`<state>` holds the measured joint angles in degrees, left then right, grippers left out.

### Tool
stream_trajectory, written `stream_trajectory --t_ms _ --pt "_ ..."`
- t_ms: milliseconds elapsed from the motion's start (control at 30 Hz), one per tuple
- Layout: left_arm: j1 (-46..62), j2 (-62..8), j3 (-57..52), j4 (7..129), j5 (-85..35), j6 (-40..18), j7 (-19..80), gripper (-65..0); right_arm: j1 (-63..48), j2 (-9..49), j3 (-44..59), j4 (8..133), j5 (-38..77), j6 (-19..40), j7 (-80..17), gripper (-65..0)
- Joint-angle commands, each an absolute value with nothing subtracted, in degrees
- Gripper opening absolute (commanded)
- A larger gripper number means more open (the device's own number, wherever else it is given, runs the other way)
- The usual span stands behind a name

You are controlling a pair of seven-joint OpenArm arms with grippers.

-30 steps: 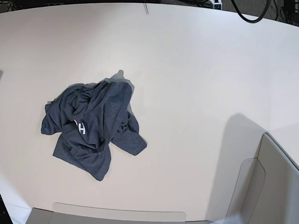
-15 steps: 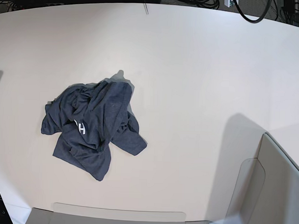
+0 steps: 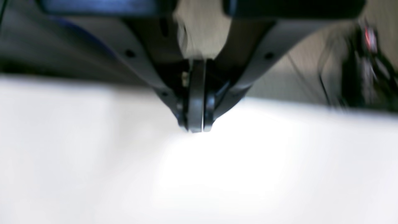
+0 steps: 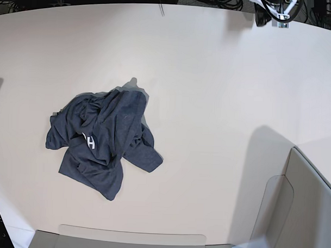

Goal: Layout the t-shirt on the table in an organized manner, then fold the t-shirt properly
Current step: 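Lower both grippers toward the crumpled blue t-shirt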

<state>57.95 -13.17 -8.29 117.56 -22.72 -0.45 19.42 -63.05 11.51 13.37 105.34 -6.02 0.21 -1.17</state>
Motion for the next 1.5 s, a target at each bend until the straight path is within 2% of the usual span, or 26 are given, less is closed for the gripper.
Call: stream_trajectory --t_ms 0,233,400,500,633,800,900,1133,1333,1467 --pt "57.36 -13.49 -8.66 118.81 -22.64 -0.48 18.77 -65.0 -64.04 10.86 15.08 107.38 -5.93 -0.31 0.04 -65.0" --pt "52.26 -13.49 -9.01 118.90 -22.64 -0.48 18.86 -65.0 -57.27 7.16 21.93 113.36 -5.93 -0.31 0.04 -65.0" --pt "47.60 -13.58 -8.75 119.16 -22.64 -0.66 18.95 -65.0 -50.42 7.08 21.85 113.45 -5.93 -0.31 -1.80 -65.0" --pt "45.49 -16.13 -8.66 119.25 -22.81 -0.66 19.47 -65.0 -46.02 6.29 21.85 113.45 -5.93 -0.31 -5.14 -65.0" --pt "41.89 -19.47 -8.66 119.78 -25.63 -1.27 23.69 -65.0 -40.40 3.91 22.20 113.45 -5.93 -0.31 -7.96 -65.0" --pt "34.42 -22.73 -9.01 119.78 -38.55 -13.05 33.10 -62.0 -34.59 3.47 22.02 113.45 -5.93 -0.31 -8.92 -65.0" --pt "28.26 -24.75 -9.01 119.78 -45.58 -16.57 41.89 -59.8 -32.22 3.47 22.02 113.45 -5.93 -0.04 -8.92 -65.0" --pt "12.00 -26.42 -8.66 119.69 -54.90 -16.66 59.82 -58.6 -28.18 3.47 21.67 113.45 -5.93 0.13 -8.92 -64.9" --pt "8.13 -26.59 -8.48 119.25 -55.08 -16.84 60.00 -58.6 -25.71 3.47 21.58 113.36 -5.93 0.13 -8.92 -64.9" --pt "5.76 -26.59 -4.62 119.25 -54.81 -18.33 60.09 -58.6 -24.13 3.47 21.49 113.27 -5.93 0.22 -8.92 -64.9"
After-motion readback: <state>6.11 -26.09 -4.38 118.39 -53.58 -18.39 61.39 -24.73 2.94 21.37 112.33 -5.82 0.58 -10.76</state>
